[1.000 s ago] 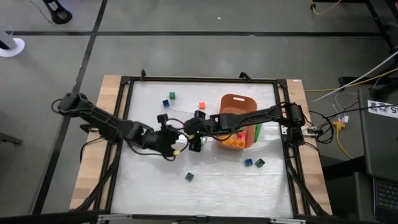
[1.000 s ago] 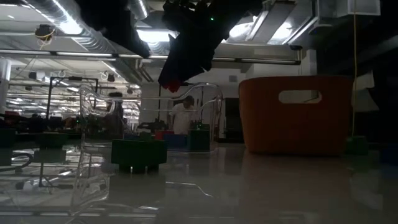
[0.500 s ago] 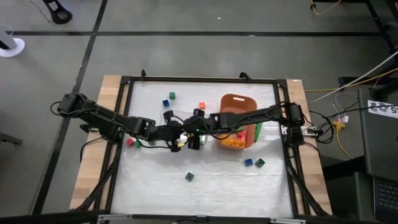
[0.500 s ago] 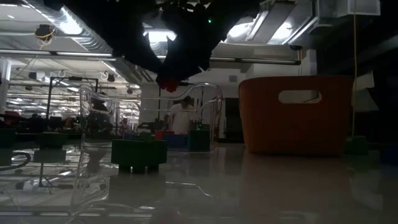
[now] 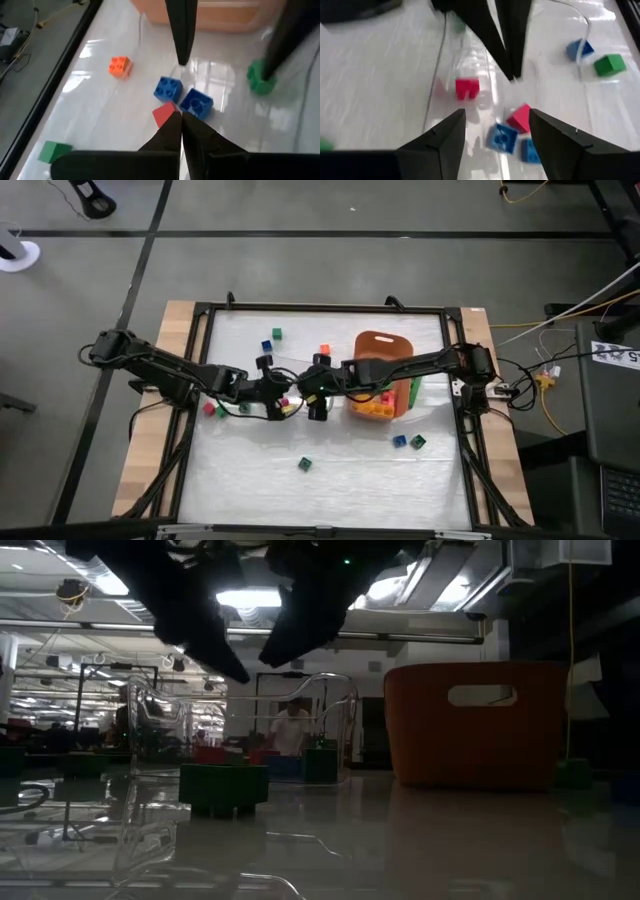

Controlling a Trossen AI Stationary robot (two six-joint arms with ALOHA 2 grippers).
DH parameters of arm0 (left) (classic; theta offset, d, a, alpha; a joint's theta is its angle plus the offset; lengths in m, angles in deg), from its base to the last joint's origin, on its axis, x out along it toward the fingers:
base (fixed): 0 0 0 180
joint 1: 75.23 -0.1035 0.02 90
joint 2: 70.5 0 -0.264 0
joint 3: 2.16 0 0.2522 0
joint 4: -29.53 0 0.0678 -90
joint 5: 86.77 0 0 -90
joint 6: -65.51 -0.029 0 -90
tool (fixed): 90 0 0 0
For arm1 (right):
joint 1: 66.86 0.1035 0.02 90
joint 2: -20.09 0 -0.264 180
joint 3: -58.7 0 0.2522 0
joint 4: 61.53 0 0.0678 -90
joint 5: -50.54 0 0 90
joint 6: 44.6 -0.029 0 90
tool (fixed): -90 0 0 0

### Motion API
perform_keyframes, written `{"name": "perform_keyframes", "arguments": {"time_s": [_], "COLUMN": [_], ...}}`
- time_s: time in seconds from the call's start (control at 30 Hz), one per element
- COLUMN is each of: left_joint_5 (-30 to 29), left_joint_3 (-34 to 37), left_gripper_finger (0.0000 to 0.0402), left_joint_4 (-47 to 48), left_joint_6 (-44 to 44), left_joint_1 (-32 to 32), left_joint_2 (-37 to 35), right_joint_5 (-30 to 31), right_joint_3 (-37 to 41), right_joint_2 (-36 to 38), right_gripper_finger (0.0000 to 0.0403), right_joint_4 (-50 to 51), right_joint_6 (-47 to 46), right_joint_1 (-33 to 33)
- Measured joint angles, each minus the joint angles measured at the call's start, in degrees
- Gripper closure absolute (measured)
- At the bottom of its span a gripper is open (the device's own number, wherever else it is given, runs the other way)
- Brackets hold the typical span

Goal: Sort blocks by size
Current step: Put the small green game piece into the transparent bin

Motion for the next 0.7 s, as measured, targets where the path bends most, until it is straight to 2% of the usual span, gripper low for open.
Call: {"name": "perform_keyframes", "arguments": {"time_s": [0.1,0.23,0.47,0.57,0.7], "left_joint_5": [0.3,1.4,9.9,14.9,17.4], "left_joint_3": [0.0,-0.1,-0.1,-0.1,0.3], "left_gripper_finger": [0.0398,0.0399,0.0394,0.0377,0.0334], "left_joint_4": [1.7,7.8,27.5,35.7,42.4], "left_joint_6": [1.2,7.8,20.3,23.4,26.3], "left_joint_1": [0.9,2.9,5.4,5.6,5.6], "left_joint_2": [-3.7,-11.7,-24.4,-26.6,-26.9], "right_joint_5": [0.2,0.1,0.5,0.2,0.3], "right_joint_3": [0.0,0.0,0.0,0.0,0.0], "right_joint_2": [1.3,2.9,5.0,5.9,7.0], "right_gripper_finger": [0.0187,0.0187,0.0187,0.0187,0.0187], "right_joint_4": [2.3,4.7,7.2,8.3,8.7], "right_joint_6": [0.0,0.0,0.0,0.0,0.0], "right_joint_1": [0.0,0.4,3.4,5.6,8.9]}}
